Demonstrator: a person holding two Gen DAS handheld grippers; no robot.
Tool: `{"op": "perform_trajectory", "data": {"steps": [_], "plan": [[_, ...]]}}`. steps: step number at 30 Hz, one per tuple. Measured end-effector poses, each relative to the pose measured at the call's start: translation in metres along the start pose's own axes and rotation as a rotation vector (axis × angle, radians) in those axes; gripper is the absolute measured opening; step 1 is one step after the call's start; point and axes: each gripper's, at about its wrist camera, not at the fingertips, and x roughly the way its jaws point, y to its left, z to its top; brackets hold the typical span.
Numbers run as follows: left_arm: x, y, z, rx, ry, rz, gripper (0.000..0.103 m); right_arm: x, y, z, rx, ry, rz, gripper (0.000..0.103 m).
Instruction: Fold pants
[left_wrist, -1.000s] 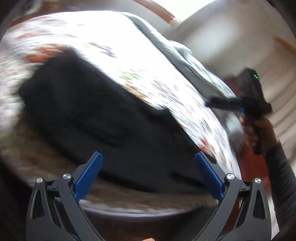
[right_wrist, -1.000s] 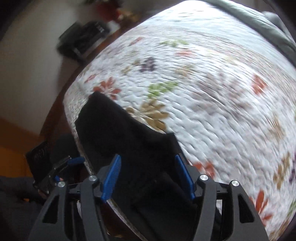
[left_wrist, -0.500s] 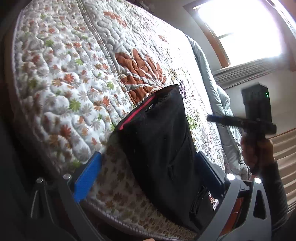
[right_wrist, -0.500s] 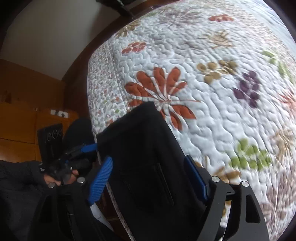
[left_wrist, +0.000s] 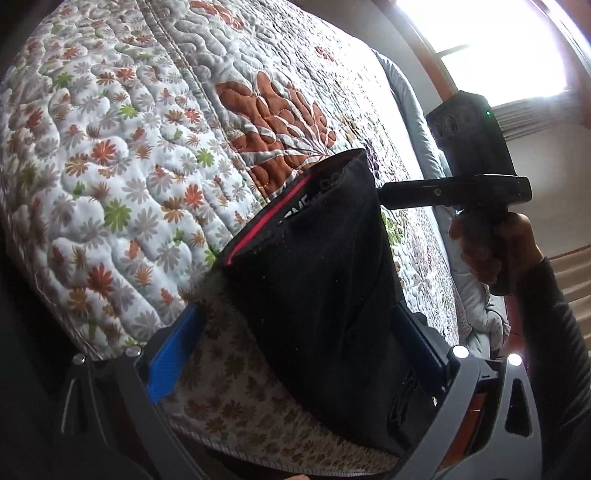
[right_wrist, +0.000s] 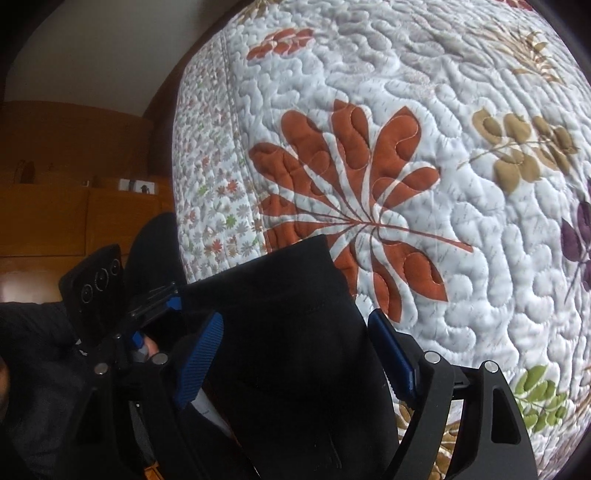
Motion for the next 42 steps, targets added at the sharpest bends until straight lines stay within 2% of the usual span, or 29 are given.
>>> {"op": "perform_trajectory", "data": {"steps": [3, 9, 13, 17, 21, 23, 27, 31, 32, 33, 35, 36, 39, 42], "plan": [[0.005, 0.003, 0.004, -0.018, 0.006, -0.017, 0.100, 0.006, -0.005, 0.002, 0.004, 0.021, -0.003, 0.081], [-0.004, 0.018, 0.002, -0.068, -0.030, -0.103, 0.099, 0.008, -0.014, 0.002, 0.006, 0.049, -0.025, 0.081], [-0.011, 0.013, 0.001, -0.049, -0.045, -0.154, 0.099, 0.009, -0.020, 0.002, 0.010, 0.052, -0.030, 0.081], [-0.003, 0.017, 0.003, -0.088, -0.031, -0.145, 0.099, 0.005, -0.023, 0.000, 0.011, 0.048, -0.023, 0.081], [-0.010, 0.016, 0.006, -0.100, -0.033, -0.203, 0.098, 0.000, -0.020, 0.001, -0.005, 0.047, 0.005, 0.081], [-0.009, 0.014, 0.007, -0.087, -0.045, -0.201, 0.098, -0.001, -0.019, 0.003, -0.009, 0.049, 0.011, 0.081], [0.001, 0.025, 0.006, -0.147, -0.030, -0.187, 0.093, 0.002, -0.012, 0.009, -0.030, 0.055, 0.039, 0.081], [0.001, 0.019, 0.002, -0.126, -0.037, -0.167, 0.091, 0.014, -0.009, 0.017, -0.047, 0.085, 0.042, 0.082], [0.001, 0.017, 0.001, -0.122, -0.034, -0.163, 0.088, 0.016, -0.009, 0.018, -0.048, 0.092, 0.040, 0.082], [0.005, 0.013, 0.001, -0.119, -0.024, -0.158, 0.076, 0.016, -0.009, 0.019, -0.049, 0.096, 0.043, 0.082], [0.002, 0.014, 0.000, -0.111, -0.020, -0.138, 0.067, 0.015, -0.009, 0.019, -0.054, 0.090, 0.043, 0.080], [0.003, 0.013, -0.001, -0.110, -0.016, -0.130, 0.061, 0.013, -0.009, 0.019, -0.053, 0.086, 0.047, 0.075], [-0.002, 0.016, -0.002, -0.105, -0.014, -0.125, 0.050, 0.009, -0.007, 0.018, -0.063, 0.085, 0.027, 0.054], [-0.007, 0.011, -0.004, -0.071, -0.029, -0.115, 0.039, 0.002, -0.006, 0.014, -0.064, 0.069, -0.005, 0.045]]}}
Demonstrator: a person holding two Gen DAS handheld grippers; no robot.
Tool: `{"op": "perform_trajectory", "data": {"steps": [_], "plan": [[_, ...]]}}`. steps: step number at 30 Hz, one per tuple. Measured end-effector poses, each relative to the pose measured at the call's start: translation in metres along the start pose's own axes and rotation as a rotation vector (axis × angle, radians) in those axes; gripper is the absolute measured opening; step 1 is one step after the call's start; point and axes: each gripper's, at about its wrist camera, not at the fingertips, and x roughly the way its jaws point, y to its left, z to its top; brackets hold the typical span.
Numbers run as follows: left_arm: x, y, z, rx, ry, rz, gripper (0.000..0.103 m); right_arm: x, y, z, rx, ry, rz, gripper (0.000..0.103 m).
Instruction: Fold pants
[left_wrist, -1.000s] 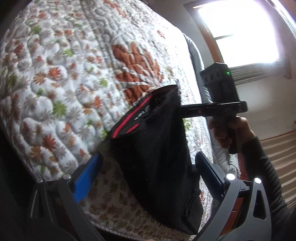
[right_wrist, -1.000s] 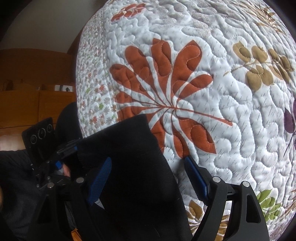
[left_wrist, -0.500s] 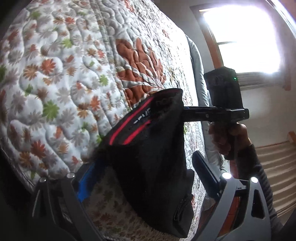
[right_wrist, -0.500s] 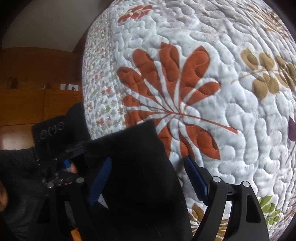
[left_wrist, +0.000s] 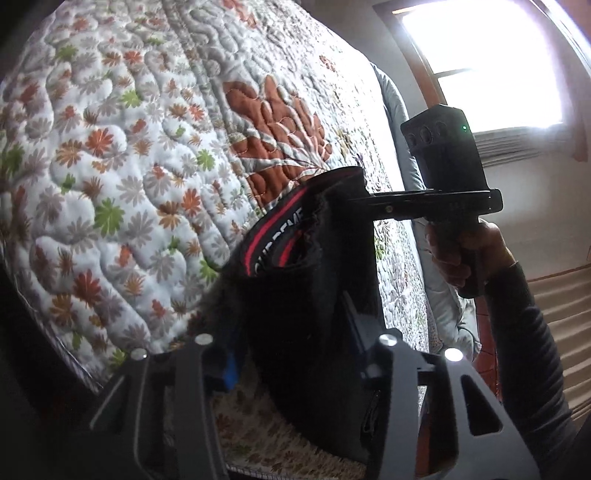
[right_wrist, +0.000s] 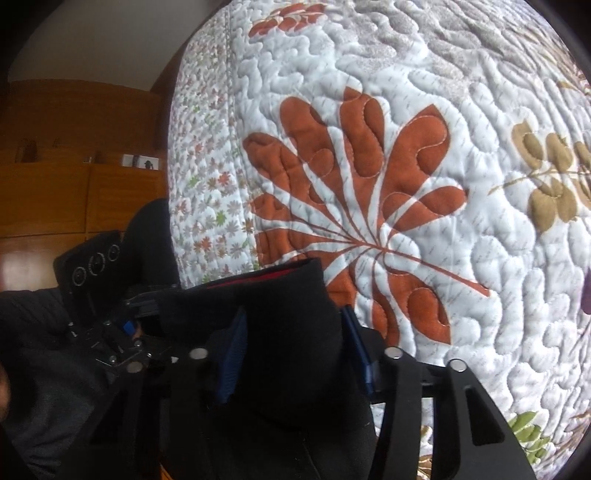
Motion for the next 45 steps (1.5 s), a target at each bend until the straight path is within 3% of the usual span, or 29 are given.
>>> {"op": "perform_trajectory", "data": {"steps": [6, 15, 32, 45], "plan": [[-0.010, -0.023, -0.004, 0.081, -0.015, -0.003, 0.031, -0.024, 0.022, -0.012, -0.018, -0.048, -0.060, 0.038], [-0.029, -0.076, -0.015, 0.233, -0.046, -0.030, 0.029, -0.075, 0.064, -0.047, -0.039, -0.119, -0.186, 0.035], [-0.061, -0.175, -0.059, 0.495, -0.050, -0.126, 0.028, -0.152, 0.156, -0.165, 0.005, -0.287, -0.480, 0.027], [-0.070, -0.234, -0.109, 0.670, -0.025, -0.181, 0.028, -0.183, 0.189, -0.256, 0.104, -0.386, -0.591, 0.026]]}}
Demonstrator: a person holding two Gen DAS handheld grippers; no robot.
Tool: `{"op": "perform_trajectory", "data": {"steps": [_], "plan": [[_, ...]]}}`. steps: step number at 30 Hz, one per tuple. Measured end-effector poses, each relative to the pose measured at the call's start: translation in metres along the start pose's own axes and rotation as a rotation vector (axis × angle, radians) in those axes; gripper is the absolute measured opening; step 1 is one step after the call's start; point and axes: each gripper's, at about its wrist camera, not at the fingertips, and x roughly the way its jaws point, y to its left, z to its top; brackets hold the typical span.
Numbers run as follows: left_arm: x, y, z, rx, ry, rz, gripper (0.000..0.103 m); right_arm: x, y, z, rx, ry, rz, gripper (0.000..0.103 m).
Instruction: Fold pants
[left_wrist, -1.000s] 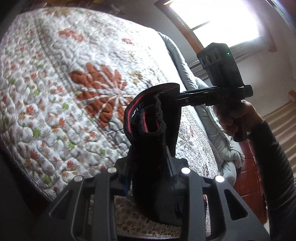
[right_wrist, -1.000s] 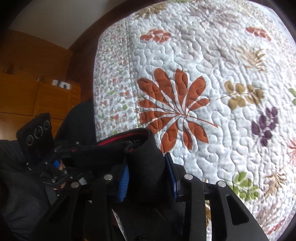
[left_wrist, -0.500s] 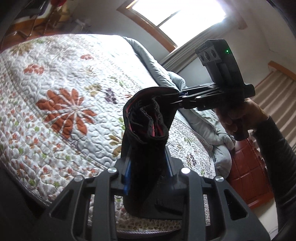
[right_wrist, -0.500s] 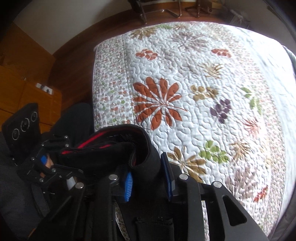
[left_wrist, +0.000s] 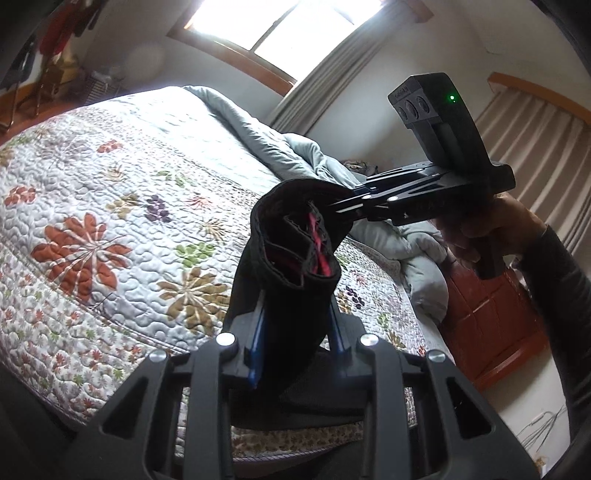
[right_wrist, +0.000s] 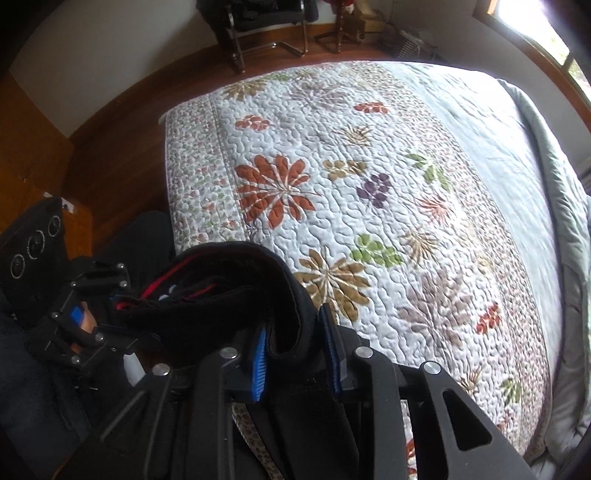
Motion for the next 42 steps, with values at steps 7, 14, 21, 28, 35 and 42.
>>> {"op": "perform_trajectory", "data": {"steps": [7, 14, 21, 28, 35, 42], "plan": [[0.007, -0.030, -0.005, 0.060, 0.013, -0.018, 0.028, -0.020, -0.003, -0.032, 0.034, -0.017, -0.052, 0.024], [0.017, -0.059, -0.012, 0.113, 0.030, -0.036, 0.028, -0.034, -0.010, -0.066, 0.068, -0.035, -0.094, 0.022], [0.031, -0.084, -0.022, 0.159, 0.052, -0.057, 0.028, -0.043, -0.017, -0.097, 0.099, -0.059, -0.119, 0.021], [0.046, -0.103, -0.032, 0.193, 0.076, -0.074, 0.028, -0.049, -0.026, -0.124, 0.129, -0.077, -0.134, 0.017], [0.065, -0.115, -0.044, 0.211, 0.112, -0.094, 0.028, -0.047, -0.038, -0.151, 0.170, -0.088, -0.137, 0.013], [0.084, -0.118, -0.055, 0.210, 0.151, -0.103, 0.028, -0.030, -0.050, -0.175, 0.213, -0.076, -0.115, 0.012]]}}
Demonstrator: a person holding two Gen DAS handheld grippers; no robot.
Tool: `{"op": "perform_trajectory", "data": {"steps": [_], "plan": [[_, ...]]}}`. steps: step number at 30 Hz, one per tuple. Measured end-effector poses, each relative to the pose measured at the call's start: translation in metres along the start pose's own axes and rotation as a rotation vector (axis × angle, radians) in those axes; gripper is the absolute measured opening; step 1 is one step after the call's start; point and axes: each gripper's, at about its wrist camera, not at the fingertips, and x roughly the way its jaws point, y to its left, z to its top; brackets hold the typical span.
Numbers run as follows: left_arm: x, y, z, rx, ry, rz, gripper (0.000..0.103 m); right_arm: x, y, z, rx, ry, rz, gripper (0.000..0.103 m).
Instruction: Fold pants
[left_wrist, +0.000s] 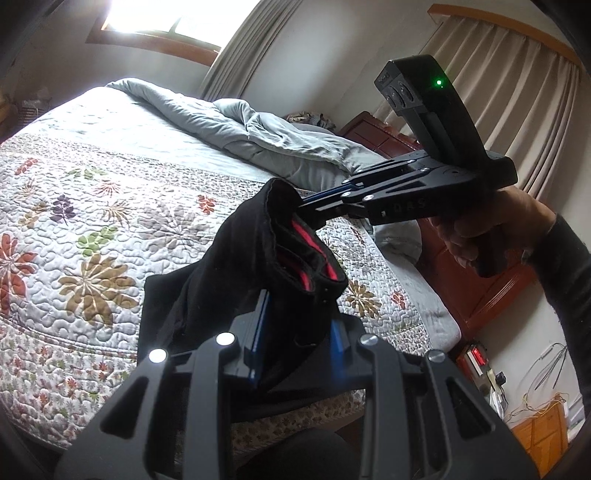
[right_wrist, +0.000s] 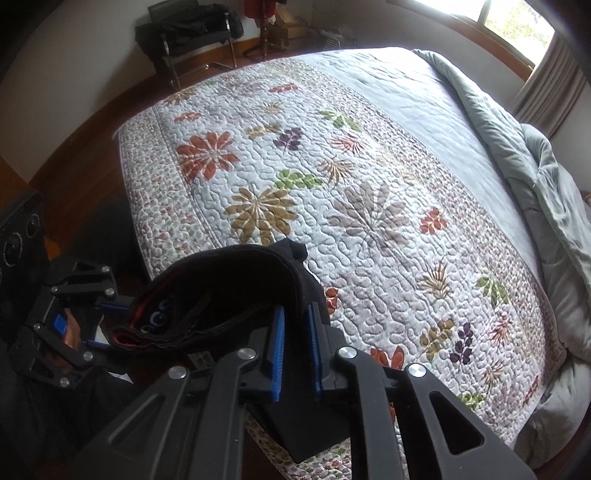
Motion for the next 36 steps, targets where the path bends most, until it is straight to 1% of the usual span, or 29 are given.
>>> {"op": "perform_trajectory", "data": {"steps": [11, 26, 28, 30, 33, 36], "plan": [[0.021, -0.005, -0.005, 0.012, 0.033, -0.007, 0.028, 0.013, -0.018, -0.018, 0.026, 0.003, 0.026, 0.011], [0.063, -0.019, -0.019, 0.043, 0.105, -0.026, 0.028, 0.030, -0.047, -0.058, 0.075, 0.007, 0.048, 0.009], [0.070, -0.021, -0.021, 0.043, 0.115, -0.028, 0.028, 0.033, -0.051, -0.063, 0.080, 0.007, 0.050, 0.008], [0.075, -0.022, -0.024, 0.042, 0.129, -0.029, 0.028, 0.035, -0.056, -0.067, 0.089, 0.001, 0.045, 0.001], [0.087, -0.023, -0.030, 0.041, 0.159, -0.031, 0.028, 0.035, -0.063, -0.073, 0.104, -0.017, 0.069, 0.000], [0.101, -0.023, -0.038, 0.041, 0.191, -0.031, 0.028, 0.047, -0.069, -0.081, 0.120, 0.003, 0.080, 0.000]]}}
